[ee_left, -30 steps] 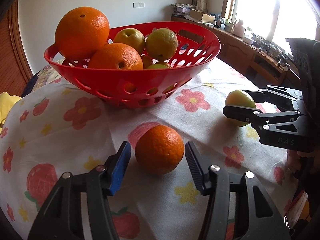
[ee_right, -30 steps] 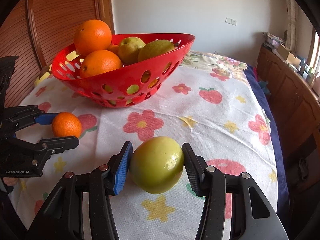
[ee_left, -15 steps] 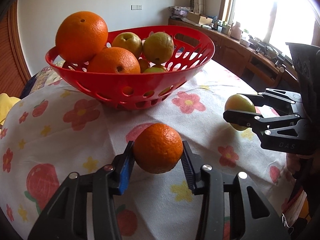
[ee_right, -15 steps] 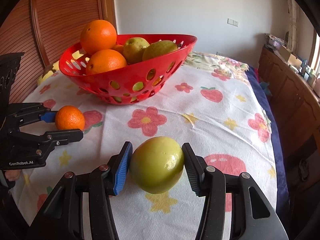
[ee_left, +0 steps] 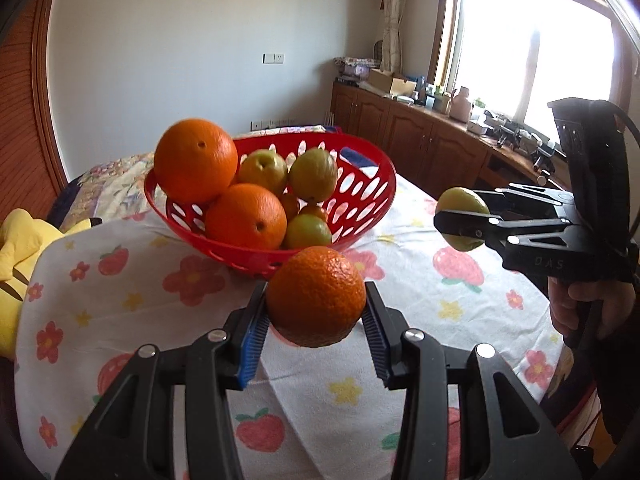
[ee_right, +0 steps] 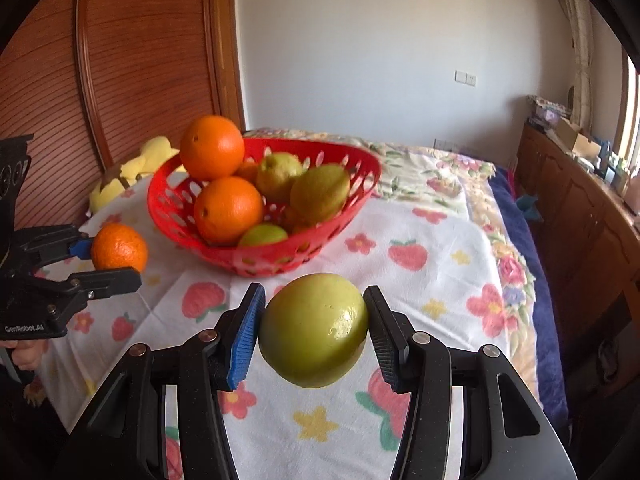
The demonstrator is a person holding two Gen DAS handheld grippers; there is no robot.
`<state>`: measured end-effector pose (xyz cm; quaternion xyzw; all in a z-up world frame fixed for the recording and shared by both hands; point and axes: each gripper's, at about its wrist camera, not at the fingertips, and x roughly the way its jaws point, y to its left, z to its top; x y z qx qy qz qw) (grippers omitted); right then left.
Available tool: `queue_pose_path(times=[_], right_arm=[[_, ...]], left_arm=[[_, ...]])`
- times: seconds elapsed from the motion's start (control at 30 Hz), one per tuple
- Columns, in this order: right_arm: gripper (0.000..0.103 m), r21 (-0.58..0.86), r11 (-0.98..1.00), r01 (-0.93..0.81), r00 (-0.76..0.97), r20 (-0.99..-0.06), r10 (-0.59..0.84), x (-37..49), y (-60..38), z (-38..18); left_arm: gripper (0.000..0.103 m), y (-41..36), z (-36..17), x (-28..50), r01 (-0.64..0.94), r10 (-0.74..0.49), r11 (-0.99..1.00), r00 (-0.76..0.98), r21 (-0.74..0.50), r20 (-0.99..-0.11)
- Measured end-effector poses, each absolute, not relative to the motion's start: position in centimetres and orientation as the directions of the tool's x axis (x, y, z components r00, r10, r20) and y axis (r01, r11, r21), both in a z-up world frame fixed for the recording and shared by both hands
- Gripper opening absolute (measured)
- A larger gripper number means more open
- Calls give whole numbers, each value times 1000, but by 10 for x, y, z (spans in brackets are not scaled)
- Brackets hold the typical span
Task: Organize fruits
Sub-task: 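Lift the tangerine and yellow-green fruit and carry both over the red basket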
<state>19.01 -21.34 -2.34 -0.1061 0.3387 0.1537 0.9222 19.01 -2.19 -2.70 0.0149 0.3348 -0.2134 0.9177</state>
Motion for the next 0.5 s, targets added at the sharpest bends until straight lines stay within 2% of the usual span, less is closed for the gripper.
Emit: queue_pose_path(times=[0.5], right_arm=[[52,-121,902,-413,746,-614,259,224,-191,13]], left_arm=[[43,-7,-1,208,373,-349,924,736,-84,-580]])
